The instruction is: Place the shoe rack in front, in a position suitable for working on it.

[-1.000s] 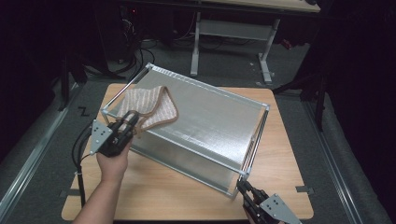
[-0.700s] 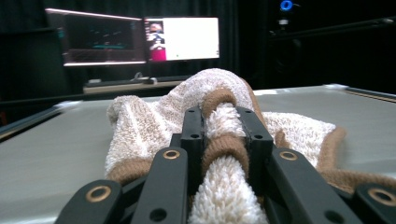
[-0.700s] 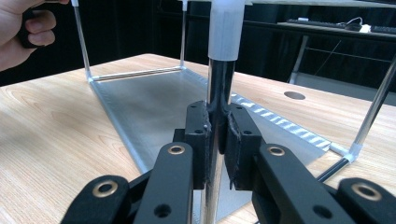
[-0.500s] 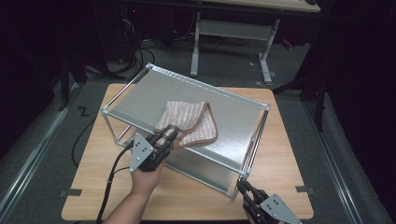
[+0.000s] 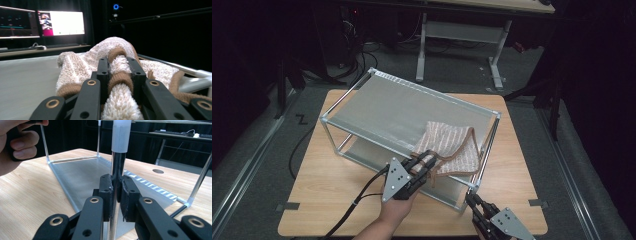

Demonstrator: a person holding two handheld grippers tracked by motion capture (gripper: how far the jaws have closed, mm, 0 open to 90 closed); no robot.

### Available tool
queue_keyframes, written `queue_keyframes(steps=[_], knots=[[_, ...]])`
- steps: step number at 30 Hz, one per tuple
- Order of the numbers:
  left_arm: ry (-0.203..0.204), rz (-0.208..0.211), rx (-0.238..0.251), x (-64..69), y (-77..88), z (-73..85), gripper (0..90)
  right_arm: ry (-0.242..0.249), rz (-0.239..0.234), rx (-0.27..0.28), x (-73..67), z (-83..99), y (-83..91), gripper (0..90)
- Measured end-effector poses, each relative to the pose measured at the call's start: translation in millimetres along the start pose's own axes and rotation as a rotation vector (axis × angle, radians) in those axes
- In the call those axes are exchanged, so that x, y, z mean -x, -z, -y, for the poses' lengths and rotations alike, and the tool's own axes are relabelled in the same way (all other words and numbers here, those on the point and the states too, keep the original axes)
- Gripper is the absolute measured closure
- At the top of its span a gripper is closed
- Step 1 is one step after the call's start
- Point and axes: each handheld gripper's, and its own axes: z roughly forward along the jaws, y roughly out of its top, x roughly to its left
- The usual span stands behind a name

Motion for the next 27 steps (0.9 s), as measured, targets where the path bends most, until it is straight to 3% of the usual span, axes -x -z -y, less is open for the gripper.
queue_keyframes(steps=[10,14,22,27], knots=[[-0.009,0.065,-0.001,30.7,-13.1,-1.8,75.0,-0.001,-0.003,0.002,0.2,0.1,0.0,81.1],[-0.016,0.077,-0.005,35.5,-15.1,-3.4,75.0,0.0,-0.004,0.001,0.3,0.1,0.1,81.1],[-0.043,0.062,-0.012,26.5,-9.8,-4.6,75.1,0.002,-0.006,0.001,0.3,0.0,0.1,81.1],[-0.025,0.014,-0.011,4.3,1.3,-3.6,75.2,0.006,-0.003,0.0,0.3,-0.2,0.1,81.1]])
